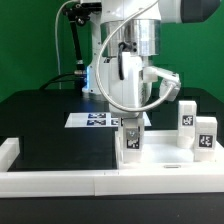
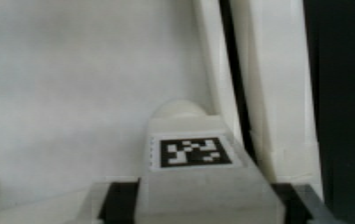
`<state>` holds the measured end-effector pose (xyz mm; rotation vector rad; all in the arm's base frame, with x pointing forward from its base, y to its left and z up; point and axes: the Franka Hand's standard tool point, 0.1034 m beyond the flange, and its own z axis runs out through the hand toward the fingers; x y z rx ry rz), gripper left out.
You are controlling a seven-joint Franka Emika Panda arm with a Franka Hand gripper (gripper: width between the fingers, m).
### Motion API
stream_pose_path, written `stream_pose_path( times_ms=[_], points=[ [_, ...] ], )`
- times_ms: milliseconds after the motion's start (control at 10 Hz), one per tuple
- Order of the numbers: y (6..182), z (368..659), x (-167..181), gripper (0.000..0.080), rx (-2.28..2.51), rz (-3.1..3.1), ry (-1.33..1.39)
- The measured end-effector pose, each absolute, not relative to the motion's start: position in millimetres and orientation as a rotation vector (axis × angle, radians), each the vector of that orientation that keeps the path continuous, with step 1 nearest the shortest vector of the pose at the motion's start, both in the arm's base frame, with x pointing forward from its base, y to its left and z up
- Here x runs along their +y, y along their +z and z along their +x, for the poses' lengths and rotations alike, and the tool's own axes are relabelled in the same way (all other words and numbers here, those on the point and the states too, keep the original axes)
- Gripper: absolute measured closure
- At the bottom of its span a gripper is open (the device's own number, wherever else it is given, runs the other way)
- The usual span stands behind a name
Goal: Assemble square table
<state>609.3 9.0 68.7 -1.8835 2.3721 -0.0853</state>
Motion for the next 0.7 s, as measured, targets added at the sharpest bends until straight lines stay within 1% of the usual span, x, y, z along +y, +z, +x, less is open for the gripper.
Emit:
stream_pose_path(
  times_ms=[100, 200, 300, 400, 500, 700],
  points=[
    [68.6, 609.3, 9.3, 0.0432, 2.369, -1.888, -0.085],
    [68.5, 609.2, 9.4, 0.0295, 2.368, -1.889, -0.085],
    [68.4, 609.2, 9.6, 0.0197, 2.368, -1.889, -0.085],
    [68.3, 609.2, 9.7, 0.0197, 2.368, -1.890, -0.085],
    [68.3, 609.1, 9.8, 0.0158, 2.368, -1.890, -0.084],
    [68.2, 609.1, 10.0, 0.0152, 2.367, -1.890, -0.084]
  ],
)
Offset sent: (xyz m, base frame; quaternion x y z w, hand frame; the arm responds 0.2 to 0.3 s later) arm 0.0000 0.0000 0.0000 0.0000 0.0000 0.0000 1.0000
